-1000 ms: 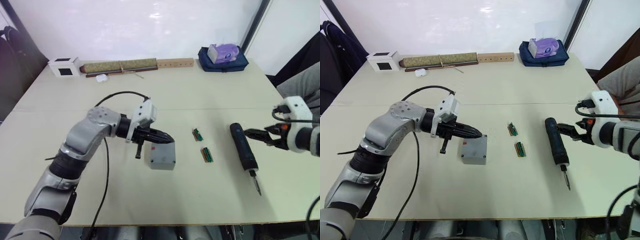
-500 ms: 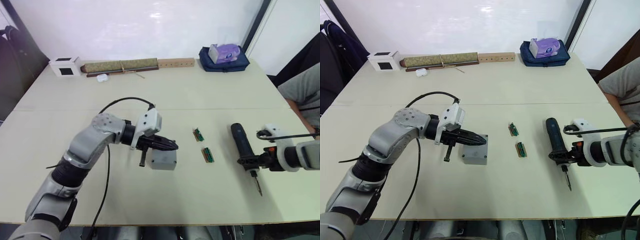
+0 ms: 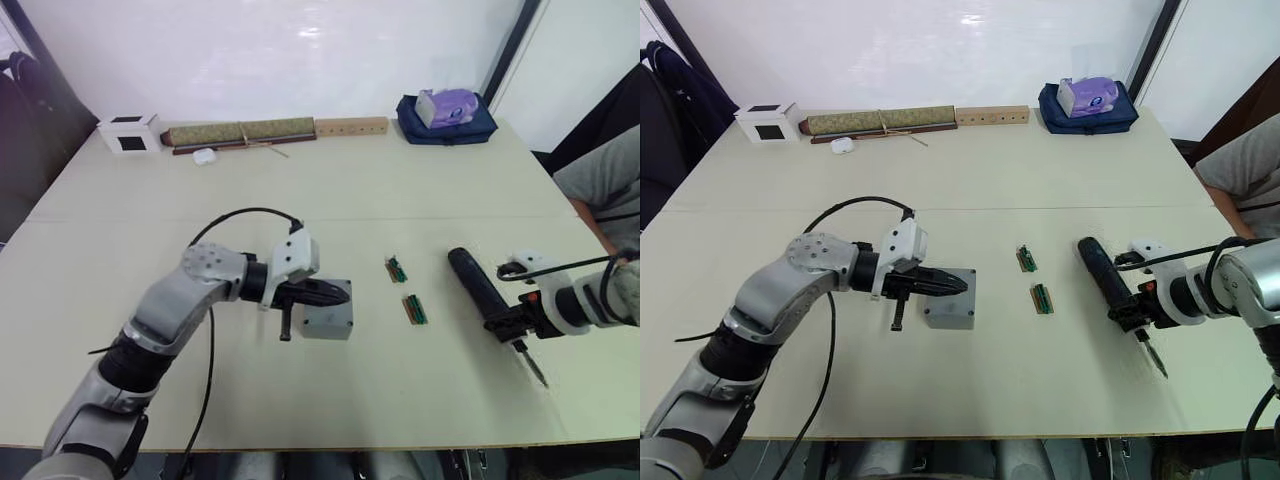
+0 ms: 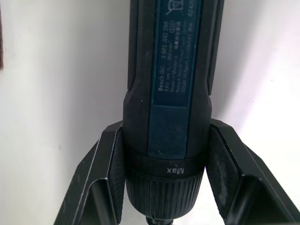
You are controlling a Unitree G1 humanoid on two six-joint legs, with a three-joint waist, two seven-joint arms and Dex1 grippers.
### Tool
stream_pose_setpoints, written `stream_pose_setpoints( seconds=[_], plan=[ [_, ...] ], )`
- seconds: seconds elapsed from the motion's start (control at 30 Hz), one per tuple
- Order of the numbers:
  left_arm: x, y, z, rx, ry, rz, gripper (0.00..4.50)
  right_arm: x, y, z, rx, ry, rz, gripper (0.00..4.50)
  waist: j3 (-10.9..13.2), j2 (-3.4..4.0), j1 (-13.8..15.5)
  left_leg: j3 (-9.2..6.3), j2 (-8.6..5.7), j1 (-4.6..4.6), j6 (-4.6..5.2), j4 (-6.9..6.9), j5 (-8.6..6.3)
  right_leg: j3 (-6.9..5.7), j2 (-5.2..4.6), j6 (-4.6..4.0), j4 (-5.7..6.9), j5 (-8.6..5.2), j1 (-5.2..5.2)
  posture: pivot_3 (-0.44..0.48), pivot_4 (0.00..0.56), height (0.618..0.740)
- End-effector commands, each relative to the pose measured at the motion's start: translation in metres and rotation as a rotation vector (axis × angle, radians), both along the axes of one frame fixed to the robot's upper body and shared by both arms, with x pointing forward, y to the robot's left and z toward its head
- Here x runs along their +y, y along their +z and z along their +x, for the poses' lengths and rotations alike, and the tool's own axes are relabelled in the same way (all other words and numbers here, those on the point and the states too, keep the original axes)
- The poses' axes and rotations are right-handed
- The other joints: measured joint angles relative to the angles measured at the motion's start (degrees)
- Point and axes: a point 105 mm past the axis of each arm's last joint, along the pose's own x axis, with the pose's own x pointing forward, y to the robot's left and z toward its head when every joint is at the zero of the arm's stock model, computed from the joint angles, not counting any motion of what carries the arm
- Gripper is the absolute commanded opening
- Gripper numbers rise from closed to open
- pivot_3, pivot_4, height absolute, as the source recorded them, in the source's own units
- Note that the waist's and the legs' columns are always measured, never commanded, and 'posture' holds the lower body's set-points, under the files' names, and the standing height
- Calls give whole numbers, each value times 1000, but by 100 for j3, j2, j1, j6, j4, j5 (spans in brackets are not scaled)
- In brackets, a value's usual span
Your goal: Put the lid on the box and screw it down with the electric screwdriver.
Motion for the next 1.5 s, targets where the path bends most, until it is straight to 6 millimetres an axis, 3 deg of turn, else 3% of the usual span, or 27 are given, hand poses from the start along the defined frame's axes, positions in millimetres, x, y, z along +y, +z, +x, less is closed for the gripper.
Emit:
stream_pose_setpoints(
  seconds=[0.03,0.17,0.3,0.4,0.47,0.57,0.63,0.77,1.0,1.2,1.5],
  plan=[
    [-1,8,1,-45,17,-25,0,-3,-5,-4,37,-4,-19,1785,0,0,9,0,0,0,0,0,0,0,0,0,0,0,0,0,150,740],
    [4,7,5,-38,47,-27,0,-17,-1,6,-10,-49,-49,1785,0,-1,11,1,-2,0,0,2,0,0,-3,0,-1,0,2,0,150,740],
    [16,4,12,-33,66,2,0,-22,38,45,-253,-47,-42,1785,8,11,-32,11,-1,2,0,11,0,4,-3,-2,-4,2,4,0,150,740],
    [24,8,23,-22,88,8,0,16,111,78,-654,48,235,1785,22,39,-39,26,-5,-7,0,7,0,16,-2,1,-1,7,-16,0,150,740],
    [28,9,28,-11,90,14,0,37,149,81,-889,75,338,1785,25,42,-43,21,-3,-9,0,0,0,15,4,7,7,10,-23,0,150,740],
    [31,9,31,4,76,33,0,75,178,70,-1160,132,460,1785,24,44,-2,7,0,-13,-3,-31,2,11,13,4,12,8,-39,0,150,740],
    [31,10,32,33,60,23,0,96,187,56,-1321,136,564,1785,19,35,43,2,-1,-17,-20,-63,12,4,9,-4,8,3,-50,0,150,740],
    [28,12,34,43,26,43,0,141,168,30,-1270,180,856,1785,18,33,51,-6,1,-59,-29,-59,17,-8,-13,-9,5,1,-76,0,150,740],
    [23,5,27,46,-35,96,0,186,136,15,-1214,238,890,1785,18,35,-9,5,-31,-85,-44,-39,27,4,-28,21,10,19,-101,0,150,740],
    [19,-18,22,10,-88,204,0,201,120,17,-1201,278,857,1785,18,35,-18,3,-19,-77,-45,-45,28,3,-7,18,13,18,-103,0,150,740],
    [13,-14,18,7,-88,184,0,203,105,19,-1217,284,792,1785,17,35,-6,3,-19,-75,-45,-44,28,4,-9,18,14,18,-100,0,150,740]
  ],
)
